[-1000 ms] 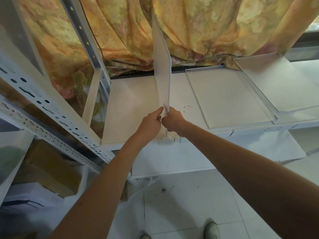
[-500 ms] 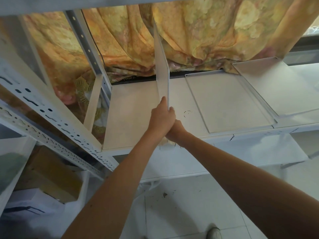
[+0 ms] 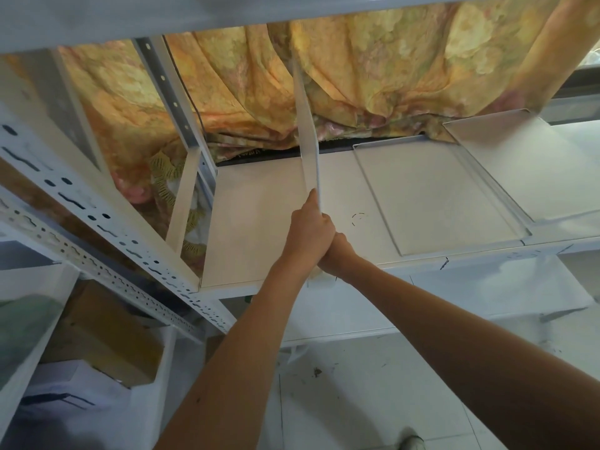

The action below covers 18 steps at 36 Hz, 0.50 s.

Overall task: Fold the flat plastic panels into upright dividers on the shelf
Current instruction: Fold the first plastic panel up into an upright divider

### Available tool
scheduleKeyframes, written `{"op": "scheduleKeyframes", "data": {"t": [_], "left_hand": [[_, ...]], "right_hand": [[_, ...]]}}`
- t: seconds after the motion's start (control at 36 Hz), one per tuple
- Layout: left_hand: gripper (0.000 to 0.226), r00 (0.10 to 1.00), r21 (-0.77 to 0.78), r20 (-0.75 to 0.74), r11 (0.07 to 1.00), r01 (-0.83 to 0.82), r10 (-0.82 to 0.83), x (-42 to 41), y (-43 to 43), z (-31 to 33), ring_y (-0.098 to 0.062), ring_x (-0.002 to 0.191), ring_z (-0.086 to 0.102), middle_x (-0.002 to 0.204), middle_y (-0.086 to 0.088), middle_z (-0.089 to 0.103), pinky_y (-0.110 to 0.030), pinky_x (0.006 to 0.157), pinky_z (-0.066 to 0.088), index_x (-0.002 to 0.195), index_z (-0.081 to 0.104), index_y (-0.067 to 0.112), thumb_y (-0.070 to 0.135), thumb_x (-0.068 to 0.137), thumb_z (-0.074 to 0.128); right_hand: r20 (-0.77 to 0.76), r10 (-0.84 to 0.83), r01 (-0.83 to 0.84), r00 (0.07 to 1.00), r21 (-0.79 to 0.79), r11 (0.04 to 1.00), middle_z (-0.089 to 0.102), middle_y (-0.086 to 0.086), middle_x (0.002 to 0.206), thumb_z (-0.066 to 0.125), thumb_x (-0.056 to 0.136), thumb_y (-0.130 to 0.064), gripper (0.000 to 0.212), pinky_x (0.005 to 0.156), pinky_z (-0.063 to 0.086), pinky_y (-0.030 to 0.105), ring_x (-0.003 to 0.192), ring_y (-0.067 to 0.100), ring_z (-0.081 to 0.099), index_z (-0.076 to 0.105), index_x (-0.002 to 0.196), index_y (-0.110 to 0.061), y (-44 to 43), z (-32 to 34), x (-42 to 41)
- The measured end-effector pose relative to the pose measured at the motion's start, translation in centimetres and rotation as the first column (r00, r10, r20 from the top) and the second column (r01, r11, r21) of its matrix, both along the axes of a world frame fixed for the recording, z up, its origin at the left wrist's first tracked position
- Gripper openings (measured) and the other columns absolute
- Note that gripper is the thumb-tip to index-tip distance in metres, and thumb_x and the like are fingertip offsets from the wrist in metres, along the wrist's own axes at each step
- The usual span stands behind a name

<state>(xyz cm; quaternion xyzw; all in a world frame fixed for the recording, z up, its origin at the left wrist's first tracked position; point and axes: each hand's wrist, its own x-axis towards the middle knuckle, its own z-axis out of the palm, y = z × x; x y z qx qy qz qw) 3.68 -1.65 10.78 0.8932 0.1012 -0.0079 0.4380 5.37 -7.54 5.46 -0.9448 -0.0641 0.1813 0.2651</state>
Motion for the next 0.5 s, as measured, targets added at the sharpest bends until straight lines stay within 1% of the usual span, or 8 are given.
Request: {"op": "scheduleKeyframes", "data": {"t": [0.06,0.14,0.22,0.28,0.33,0.39,0.42,0.5], "left_hand": [[0.042,1.0,0.013,-0.004,1.0,0.006,-0.006,0.1,-0.2,-0.1,-0.032,0.109,0.059,0.119,-0.018,0.06,-0.043,0.096,0.05,0.134,0.044,0.007,0.004,0.092,0.039],[0.041,1.0,0.037,0.004,0.999,0.014,-0.014,0.2,-0.5,-0.1,-0.034,0.109,0.059,0.119,-0.019,0.06,-0.044,0.095,0.051,0.132,0.043,0.008,0.004,0.092,0.038],[0.042,1.0,0.023,0.015,1.0,0.022,-0.022,0.1,-0.6,-0.2,-0.032,0.109,0.059,0.122,-0.019,0.059,-0.039,0.094,0.052,0.136,0.042,0.007,0.004,0.094,0.038],[0.042,0.999,0.013,0.03,1.0,0.013,-0.013,0.2,-0.4,-0.3,-0.026,0.097,0.058,0.118,-0.018,0.06,-0.032,0.083,0.05,0.134,0.044,0.008,0.004,0.094,0.037],[0.044,0.999,-0.007,0.039,1.0,0.005,-0.005,0.2,-0.1,-0.4,-0.02,0.087,0.054,0.116,-0.016,0.061,-0.028,0.074,0.046,0.137,0.043,0.009,0.004,0.093,0.036],[0.048,0.999,-0.044,0.048,0.999,0.003,-0.001,0.3,0.0,-0.5,-0.019,0.08,0.056,0.108,-0.014,0.062,-0.027,0.067,0.047,0.14,0.041,0.009,0.002,0.092,0.035],[0.049,0.999,-0.063,0.054,0.998,0.005,-0.002,0.2,0.0,-0.7,-0.02,0.075,0.057,0.101,-0.012,0.061,-0.027,0.062,0.048,0.14,0.041,0.009,0.0,0.092,0.035],[0.045,0.998,-0.05,0.062,0.999,-0.006,0.009,0.3,0.0,-1.0,-0.026,0.076,0.061,0.095,-0.009,0.059,-0.022,0.051,0.042,0.135,0.043,0.01,0.0,0.091,0.035]], "right_hand": [[-0.007,-0.004,0.004,1.0,0.051,0.999,0.048,0.007,0.099,0.042,0.097,-0.021,0.04,0.08,0.042,0.033,0.09,0.022,0.048,0.04,0.135,-0.007,-0.3,-0.1,0.2],[-0.131,0.07,-0.057,0.989,0.095,0.994,0.052,0.004,0.1,0.048,0.094,-0.014,0.032,0.081,0.045,0.034,0.09,0.021,0.049,0.048,0.126,-0.01,-1.3,-0.4,0.3],[-0.262,0.145,-0.139,0.954,0.04,0.989,0.057,0.008,0.124,0.055,0.087,-0.014,0.054,0.095,0.048,0.037,0.112,0.027,0.055,0.041,0.139,-0.018,-3.3,-0.3,0.6],[-0.225,0.115,-0.106,0.968,0.052,0.993,0.049,0.008,0.141,0.05,0.089,-0.012,0.06,0.104,0.042,0.037,0.127,0.027,0.048,0.035,0.146,-0.018,-4.3,0.3,1.6],[-0.146,0.001,0.025,0.989,0.175,0.984,0.045,0.011,0.146,0.043,0.093,-0.011,0.055,0.102,0.039,0.034,0.122,0.022,0.049,0.034,0.147,-0.014,-4.6,2.1,2.7],[-0.077,-0.142,0.161,0.987,0.378,0.912,0.048,0.01,0.144,0.042,0.093,-0.013,0.054,0.097,0.039,0.03,0.109,0.016,0.048,0.035,0.147,-0.014,-4.3,4.6,3.3],[-0.058,-0.185,0.191,0.981,0.468,0.863,0.05,0.007,0.142,0.044,0.091,-0.015,0.056,0.099,0.041,0.029,0.111,0.015,0.05,0.037,0.147,-0.016,-3.9,5.7,3.4],[-0.071,-0.122,0.14,0.99,0.584,0.8,0.055,-0.002,0.132,0.043,0.083,-0.02,0.061,0.108,0.042,0.04,0.126,0.023,0.051,0.041,0.145,-0.022,-2.3,8.3,2.5]]}}
